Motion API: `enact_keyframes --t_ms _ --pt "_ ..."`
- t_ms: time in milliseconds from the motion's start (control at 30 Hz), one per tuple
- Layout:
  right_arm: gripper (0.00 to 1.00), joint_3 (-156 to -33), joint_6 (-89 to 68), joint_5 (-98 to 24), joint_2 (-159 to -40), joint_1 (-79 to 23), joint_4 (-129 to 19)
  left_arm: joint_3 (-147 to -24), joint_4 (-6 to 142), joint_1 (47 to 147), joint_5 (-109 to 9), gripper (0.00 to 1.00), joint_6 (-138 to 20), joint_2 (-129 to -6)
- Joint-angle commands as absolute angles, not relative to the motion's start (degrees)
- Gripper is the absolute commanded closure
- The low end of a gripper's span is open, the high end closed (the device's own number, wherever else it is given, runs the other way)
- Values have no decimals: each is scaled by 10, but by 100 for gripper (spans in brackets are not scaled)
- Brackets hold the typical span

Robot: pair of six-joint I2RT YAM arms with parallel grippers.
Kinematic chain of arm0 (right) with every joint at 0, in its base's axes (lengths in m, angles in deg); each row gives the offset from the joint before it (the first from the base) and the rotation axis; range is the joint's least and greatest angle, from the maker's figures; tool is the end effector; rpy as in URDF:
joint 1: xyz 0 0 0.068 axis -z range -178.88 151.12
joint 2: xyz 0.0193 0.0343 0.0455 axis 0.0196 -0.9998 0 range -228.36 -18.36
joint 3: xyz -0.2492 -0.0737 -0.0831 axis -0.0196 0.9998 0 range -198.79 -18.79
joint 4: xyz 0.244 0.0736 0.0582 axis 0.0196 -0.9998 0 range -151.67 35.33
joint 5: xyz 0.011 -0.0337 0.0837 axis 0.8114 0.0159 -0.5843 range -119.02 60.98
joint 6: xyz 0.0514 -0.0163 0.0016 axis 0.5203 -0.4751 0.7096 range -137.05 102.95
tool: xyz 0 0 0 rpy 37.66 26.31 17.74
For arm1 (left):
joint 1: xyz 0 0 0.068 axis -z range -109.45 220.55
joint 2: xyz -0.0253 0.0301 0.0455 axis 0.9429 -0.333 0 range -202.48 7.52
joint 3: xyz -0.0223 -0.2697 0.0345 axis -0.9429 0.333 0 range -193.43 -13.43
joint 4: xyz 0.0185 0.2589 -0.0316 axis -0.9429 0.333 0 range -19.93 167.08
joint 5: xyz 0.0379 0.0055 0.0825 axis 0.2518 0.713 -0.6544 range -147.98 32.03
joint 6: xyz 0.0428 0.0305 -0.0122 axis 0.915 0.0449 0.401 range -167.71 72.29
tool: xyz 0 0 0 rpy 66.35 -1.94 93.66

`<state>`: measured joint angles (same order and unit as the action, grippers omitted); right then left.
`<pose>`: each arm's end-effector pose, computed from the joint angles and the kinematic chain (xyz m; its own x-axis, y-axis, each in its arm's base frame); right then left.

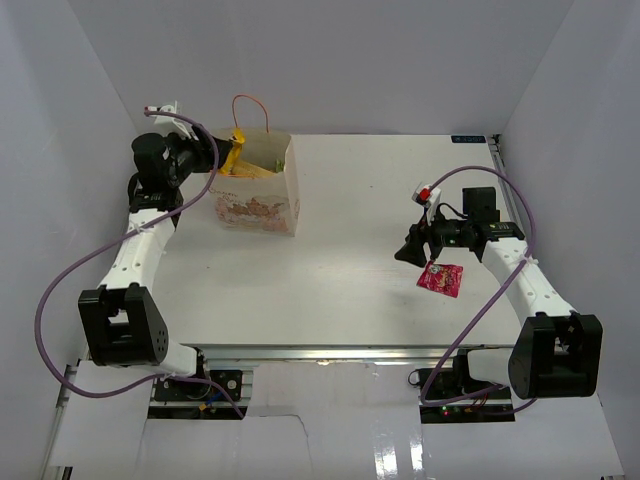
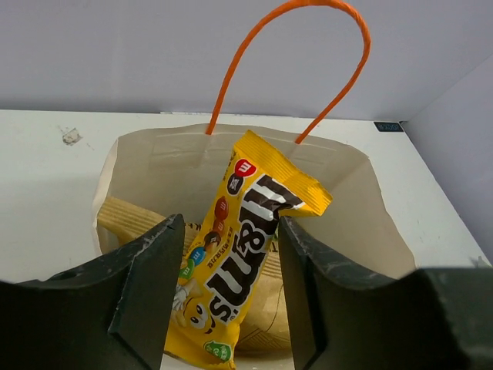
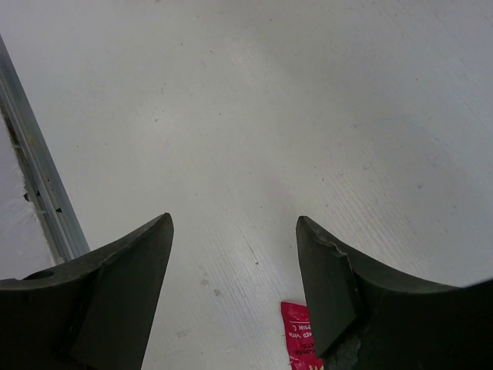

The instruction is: Place the snacks into the paper bag

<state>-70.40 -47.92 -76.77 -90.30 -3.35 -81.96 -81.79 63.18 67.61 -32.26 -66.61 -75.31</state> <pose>0.2519 0.0461 0.2634 -0.3499 -0.3735 -0.8591 -0.8499 0.5124 0.1233 0.3448 0.0022 0.3583 -0.2487 -0.3050 -0.9193 0.3201 0.8699 -0.3752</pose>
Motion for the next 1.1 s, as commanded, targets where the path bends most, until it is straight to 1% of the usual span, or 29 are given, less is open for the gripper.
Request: enact_keyframes --t_ms 0,167,333,467,633,700,767,800,833,900,933,967,1000,1033,1067 --pt "29 -713 -504 -775 -901 -30 -846 -844 624 672 -327 37 -668 -719" --pt "29 -713 -514 -766 -898 -30 -865 -861 637 671 -332 37 -657 -706" --pt "29 -717 -509 -767 -898 -30 -872 -851 652 671 -340 40 -648 -694" --pt "29 -730 -492 -767 -908 -30 -880 -841 649 671 -333 40 -648 -668" --pt "29 -770 -469 -760 -942 -32 -912 -866 687 671 -327 39 -633 -633" --pt "30 -783 -455 -760 -955 -33 -926 -864 701 671 -339 37 -622 -612" --pt "30 -798 -444 -757 -959 -36 -933 -852 745 671 -364 36 -616 -570" --pt "30 -800 -439 -753 -961 -37 -933 -843 757 671 -376 34 -616 -553" --pt "30 -807 -433 -739 -961 -38 -933 -818 771 671 -387 32 -619 -514" --pt "30 -814 -415 -705 -965 -41 -940 -790 814 671 -426 29 -632 -474" --pt "30 -816 -414 -666 -966 -42 -946 -761 845 671 -435 29 -641 -432" --pt "30 -822 -423 -644 -970 -43 -961 -745 861 671 -447 25 -650 -410" --pt "30 -824 -424 -614 -974 -46 -967 -732 879 671 -456 25 -663 -388" --pt "30 -825 -427 -551 -977 -49 -972 -705 912 671 -461 22 -685 -366" --pt "30 -827 -437 -526 -983 -51 -983 -691 928 671 -465 21 -695 -323"
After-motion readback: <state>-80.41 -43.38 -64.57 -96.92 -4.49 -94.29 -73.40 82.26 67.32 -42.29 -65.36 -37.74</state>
